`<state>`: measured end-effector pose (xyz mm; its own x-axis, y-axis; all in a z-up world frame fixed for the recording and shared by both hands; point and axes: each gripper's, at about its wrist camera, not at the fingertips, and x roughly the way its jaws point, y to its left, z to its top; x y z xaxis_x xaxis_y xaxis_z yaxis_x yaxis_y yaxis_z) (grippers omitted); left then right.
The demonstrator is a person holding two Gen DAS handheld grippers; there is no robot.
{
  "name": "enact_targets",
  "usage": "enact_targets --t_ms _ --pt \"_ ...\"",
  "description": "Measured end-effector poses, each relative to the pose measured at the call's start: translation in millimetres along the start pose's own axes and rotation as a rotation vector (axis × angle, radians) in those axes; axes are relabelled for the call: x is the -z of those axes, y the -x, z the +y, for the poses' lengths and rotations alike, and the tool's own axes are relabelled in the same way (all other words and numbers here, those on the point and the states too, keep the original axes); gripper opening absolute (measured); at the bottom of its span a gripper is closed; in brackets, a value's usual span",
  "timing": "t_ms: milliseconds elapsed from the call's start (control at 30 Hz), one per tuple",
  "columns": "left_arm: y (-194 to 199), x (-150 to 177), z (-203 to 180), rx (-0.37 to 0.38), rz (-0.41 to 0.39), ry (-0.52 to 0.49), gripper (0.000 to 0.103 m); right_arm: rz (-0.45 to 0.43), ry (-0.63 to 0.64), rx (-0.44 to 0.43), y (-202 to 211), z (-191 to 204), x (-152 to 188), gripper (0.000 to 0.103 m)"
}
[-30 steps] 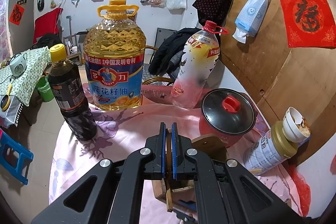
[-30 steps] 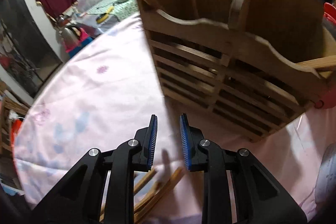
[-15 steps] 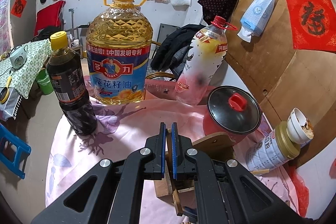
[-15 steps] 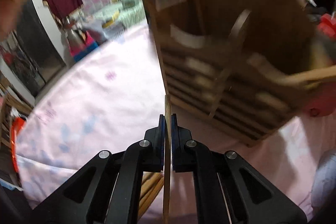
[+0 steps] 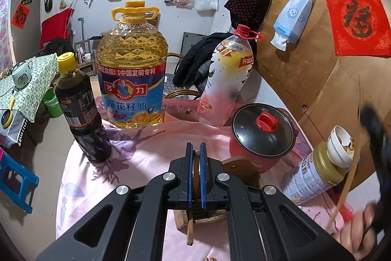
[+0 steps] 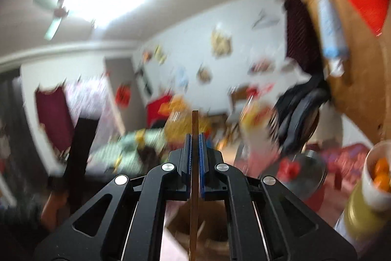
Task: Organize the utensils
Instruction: 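Open the left tool over the holder while the right tool releases its chopstick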
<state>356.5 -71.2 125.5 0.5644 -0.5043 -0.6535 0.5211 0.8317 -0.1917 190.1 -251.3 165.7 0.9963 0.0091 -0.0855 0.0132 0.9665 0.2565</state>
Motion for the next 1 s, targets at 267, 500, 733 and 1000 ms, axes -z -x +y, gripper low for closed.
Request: enact_targets --t_ms 267,500,733,1000 --pt "-6 5 3 0.004 0.012 0.003 0.006 -0.189 0.009 0.158 -11 1 19 0.006" --pt "-17 9 14 0.021 0.017 0.037 0.006 -0.322 0.011 0.322 -23 -1 46 0.006" --pt "-19 11 17 0.035 0.003 0.049 0.006 -0.348 0.025 0.445 -37 8 75 0.006" --pt "-17 13 17 0.041 -0.004 0.043 0.006 -0.171 0.065 0.399 -25 3 102 0.017"
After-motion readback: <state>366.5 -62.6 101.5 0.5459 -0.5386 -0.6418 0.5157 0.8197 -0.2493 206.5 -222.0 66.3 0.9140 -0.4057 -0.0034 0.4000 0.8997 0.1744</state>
